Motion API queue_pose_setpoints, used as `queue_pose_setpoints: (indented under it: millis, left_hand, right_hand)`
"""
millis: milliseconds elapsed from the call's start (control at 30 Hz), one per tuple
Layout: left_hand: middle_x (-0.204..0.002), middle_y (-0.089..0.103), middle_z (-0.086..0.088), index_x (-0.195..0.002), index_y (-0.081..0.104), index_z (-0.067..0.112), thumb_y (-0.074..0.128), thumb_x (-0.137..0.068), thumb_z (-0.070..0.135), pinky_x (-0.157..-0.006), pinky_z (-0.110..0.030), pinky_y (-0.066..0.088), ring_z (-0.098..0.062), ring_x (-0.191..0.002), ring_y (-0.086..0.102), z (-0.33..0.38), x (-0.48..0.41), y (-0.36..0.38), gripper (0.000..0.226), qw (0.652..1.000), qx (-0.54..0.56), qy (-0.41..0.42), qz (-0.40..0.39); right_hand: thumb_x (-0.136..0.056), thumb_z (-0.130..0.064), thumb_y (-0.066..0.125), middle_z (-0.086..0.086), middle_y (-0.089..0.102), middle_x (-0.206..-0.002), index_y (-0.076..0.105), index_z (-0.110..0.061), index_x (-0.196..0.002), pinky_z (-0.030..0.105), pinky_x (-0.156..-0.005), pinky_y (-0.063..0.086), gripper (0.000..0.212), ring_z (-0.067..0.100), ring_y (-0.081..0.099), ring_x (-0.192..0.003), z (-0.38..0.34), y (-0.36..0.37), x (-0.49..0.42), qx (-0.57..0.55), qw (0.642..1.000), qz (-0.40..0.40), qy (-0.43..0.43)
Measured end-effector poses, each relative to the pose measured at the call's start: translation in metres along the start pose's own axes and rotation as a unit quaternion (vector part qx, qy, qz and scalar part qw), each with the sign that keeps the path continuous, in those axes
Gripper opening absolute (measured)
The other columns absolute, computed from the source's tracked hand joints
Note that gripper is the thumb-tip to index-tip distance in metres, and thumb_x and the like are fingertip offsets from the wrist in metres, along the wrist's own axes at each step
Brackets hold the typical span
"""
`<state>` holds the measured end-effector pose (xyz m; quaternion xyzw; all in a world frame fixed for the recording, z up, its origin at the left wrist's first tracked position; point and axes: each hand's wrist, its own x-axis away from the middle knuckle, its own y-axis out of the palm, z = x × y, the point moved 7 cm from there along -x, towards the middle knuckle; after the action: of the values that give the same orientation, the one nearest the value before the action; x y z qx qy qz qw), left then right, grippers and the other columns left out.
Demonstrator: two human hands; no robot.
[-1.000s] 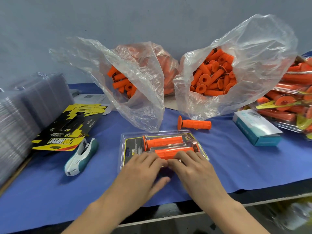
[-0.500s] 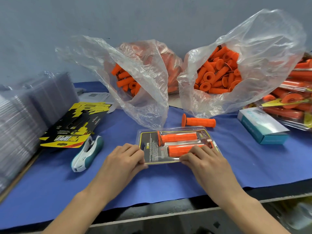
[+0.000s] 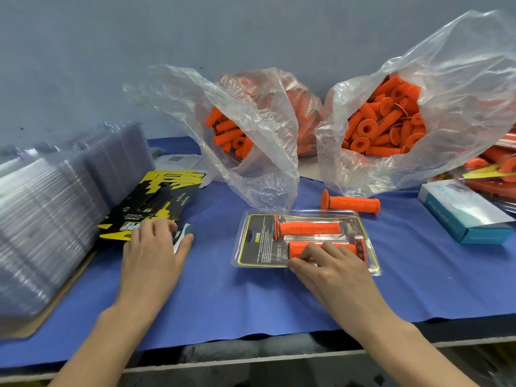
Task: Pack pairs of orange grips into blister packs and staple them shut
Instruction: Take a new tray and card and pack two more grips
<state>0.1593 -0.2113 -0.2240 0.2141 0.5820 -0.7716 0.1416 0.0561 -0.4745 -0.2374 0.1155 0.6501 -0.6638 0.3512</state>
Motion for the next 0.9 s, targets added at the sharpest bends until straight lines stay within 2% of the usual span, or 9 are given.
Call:
queue_pose_setpoints:
  millis: [100,233,367,433,500,600,667,800,900]
  left_hand:
    - [-0.115,0.049,-0.020,-0.116,0.049,0.005,0.065,-0.087,0.048,-0.078,-0.050,0.047,-0.044,-0.103,0.053,-0.021,0.004,0.017,0.054,0.988,-0.033,-0.110,-0.102]
    - [-0.124,0.039,-0.021,-0.132,0.039,0.005,0.064,-0.089,0.048,-0.083,-0.050,0.047,-0.047,-0.107,0.053,-0.013,0.000,0.024,0.065,0.976,-0.009,-0.145,-0.159]
    - [-0.126,0.058,-0.019,-0.132,0.047,0.010,0.058,-0.091,0.051,-0.083,-0.040,0.044,-0.039,-0.111,0.058,-0.020,0.009,0.025,0.059,0.942,0.102,-0.206,-0.244]
    - [-0.090,0.074,-0.017,-0.103,0.067,0.001,0.055,-0.094,0.046,-0.069,-0.030,0.048,-0.026,-0.082,0.073,-0.010,0.011,0.024,0.047,0.865,0.282,-0.290,-0.296]
    - [-0.040,0.058,-0.012,-0.066,0.052,-0.010,0.046,-0.104,0.020,-0.041,-0.016,0.041,-0.009,-0.032,0.057,-0.002,0.013,0.020,0.048,0.806,0.363,-0.314,-0.346]
    - [-0.063,0.057,-0.024,-0.070,0.056,-0.013,0.042,-0.101,0.013,-0.031,-0.021,0.038,-0.020,-0.027,0.049,0.034,0.040,0.016,0.043,0.718,0.454,-0.303,-0.432]
    - [-0.081,0.057,-0.028,-0.086,0.067,-0.011,0.051,-0.091,0.025,-0.037,-0.024,0.042,-0.027,-0.034,0.049,0.054,0.058,0.016,0.040,0.646,0.513,-0.370,-0.427]
    - [-0.060,0.061,-0.016,-0.077,0.078,0.005,0.057,-0.088,0.038,-0.044,-0.024,0.043,-0.025,-0.036,0.048,0.082,0.069,0.027,0.041,0.644,0.528,-0.371,-0.411]
    - [-0.075,0.068,-0.020,-0.092,0.075,0.007,0.053,-0.091,0.044,-0.044,-0.025,0.044,-0.027,-0.041,0.052,0.089,0.069,0.035,0.043,0.663,0.514,-0.347,-0.421]
  right_hand:
    - [-0.080,-0.020,0.079,-0.007,0.057,-0.080,0.068,-0.028,-0.086,0.033,-0.057,0.044,0.016,0.020,0.054,-0.067,-0.003,-0.001,0.002,0.009,1.000,0.008,-0.008]
    - [-0.083,-0.020,0.077,-0.006,0.058,-0.081,0.068,-0.027,-0.089,0.033,-0.057,0.045,0.013,0.021,0.055,-0.068,-0.001,-0.002,0.001,0.007,1.000,0.020,-0.005]
    - [-0.077,-0.015,0.082,-0.007,0.059,-0.083,0.069,-0.027,-0.089,0.034,-0.058,0.045,0.022,0.022,0.055,-0.069,0.004,-0.002,-0.001,0.002,0.999,0.032,0.017]
    - [-0.079,-0.016,0.082,-0.006,0.060,-0.083,0.070,-0.027,-0.089,0.035,-0.058,0.046,0.019,0.024,0.055,-0.069,0.009,-0.005,-0.004,-0.021,0.998,0.050,0.039]
    - [-0.082,-0.020,0.080,-0.005,0.062,-0.082,0.072,-0.027,-0.088,0.035,-0.057,0.046,0.012,0.025,0.055,-0.067,0.013,-0.008,-0.007,-0.041,0.995,0.067,0.059]
    - [-0.085,-0.023,0.078,-0.006,0.062,-0.082,0.072,-0.027,-0.087,0.034,-0.058,0.044,0.008,0.025,0.055,-0.067,0.013,-0.008,-0.009,-0.046,0.994,0.072,0.063]
    - [-0.085,-0.024,0.078,-0.006,0.061,-0.082,0.072,-0.028,-0.087,0.034,-0.058,0.043,0.008,0.024,0.055,-0.068,0.013,-0.008,-0.009,-0.043,0.995,0.069,0.056]
    - [-0.083,-0.021,0.077,-0.006,0.060,-0.083,0.070,-0.028,-0.087,0.034,-0.058,0.042,0.011,0.022,0.054,-0.070,0.006,-0.005,-0.007,-0.022,0.998,0.047,0.035]
    - [-0.082,-0.015,0.070,-0.005,0.059,-0.082,0.067,-0.026,-0.085,0.033,-0.059,0.043,0.011,0.021,0.054,-0.071,-0.003,0.001,-0.005,0.012,1.000,0.021,0.001]
